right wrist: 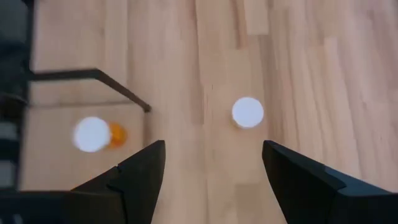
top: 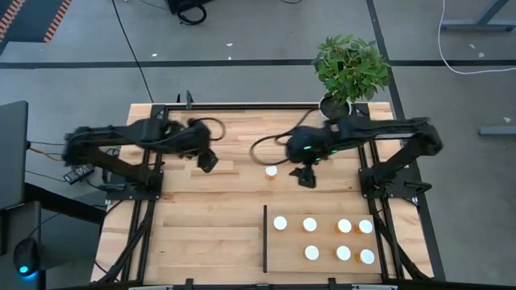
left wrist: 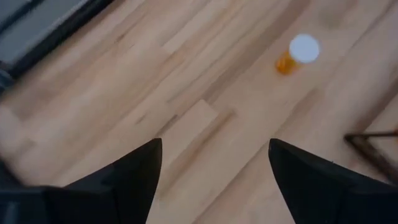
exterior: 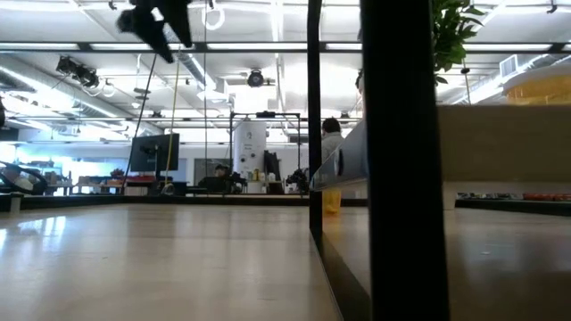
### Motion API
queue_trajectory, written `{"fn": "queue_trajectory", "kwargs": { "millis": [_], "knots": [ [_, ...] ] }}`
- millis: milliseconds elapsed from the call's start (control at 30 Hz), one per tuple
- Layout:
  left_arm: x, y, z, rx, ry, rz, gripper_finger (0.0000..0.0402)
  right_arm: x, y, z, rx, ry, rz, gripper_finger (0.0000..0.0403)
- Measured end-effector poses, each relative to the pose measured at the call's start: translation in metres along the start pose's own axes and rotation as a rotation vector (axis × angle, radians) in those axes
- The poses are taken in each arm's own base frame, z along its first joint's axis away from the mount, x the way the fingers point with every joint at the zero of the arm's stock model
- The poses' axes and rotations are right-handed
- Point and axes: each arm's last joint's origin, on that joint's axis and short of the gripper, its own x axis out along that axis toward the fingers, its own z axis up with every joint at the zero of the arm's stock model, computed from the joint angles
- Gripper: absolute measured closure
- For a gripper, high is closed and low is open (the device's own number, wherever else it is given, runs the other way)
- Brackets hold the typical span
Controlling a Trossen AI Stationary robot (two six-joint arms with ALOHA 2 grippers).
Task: Pick and place medicine bottles onto shelf by color
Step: Put the orange pill bottle on the shelf aligned with the other orange pill bottles
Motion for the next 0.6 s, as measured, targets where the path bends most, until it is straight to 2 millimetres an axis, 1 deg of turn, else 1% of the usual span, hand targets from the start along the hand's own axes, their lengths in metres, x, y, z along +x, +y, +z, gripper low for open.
{"fn": "queue_trajectory", "kwargs": {
  "millis": [133, 267, 400, 500, 600],
  "knots": [
    [0.006, 0.015, -0.030, -0.160, -0.064, -0.030, 0.0104, 0.044, -0.008, 0.009, -0.085, 0.115, -0.015, 0.0128],
    [0.015, 0.021, -0.049, -0.227, -0.056, -0.029, 0.0104, 0.084, -0.018, 0.017, -0.104, 0.172, -0.034, 0.0125],
    [0.024, 0.019, -0.061, -0.216, -0.040, -0.005, 0.0104, 0.117, -0.027, 0.024, -0.134, 0.182, -0.017, 0.0120],
    [0.031, 0.016, -0.066, -0.204, -0.051, -0.013, 0.0104, 0.140, -0.037, 0.022, -0.113, 0.242, 0.011, 0.0118],
    [0.036, 0.013, -0.069, -0.216, -0.057, -0.025, 0.0104, 0.155, -0.047, 0.020, -0.091, 0.282, 0.036, 0.0118]
  ]
}}
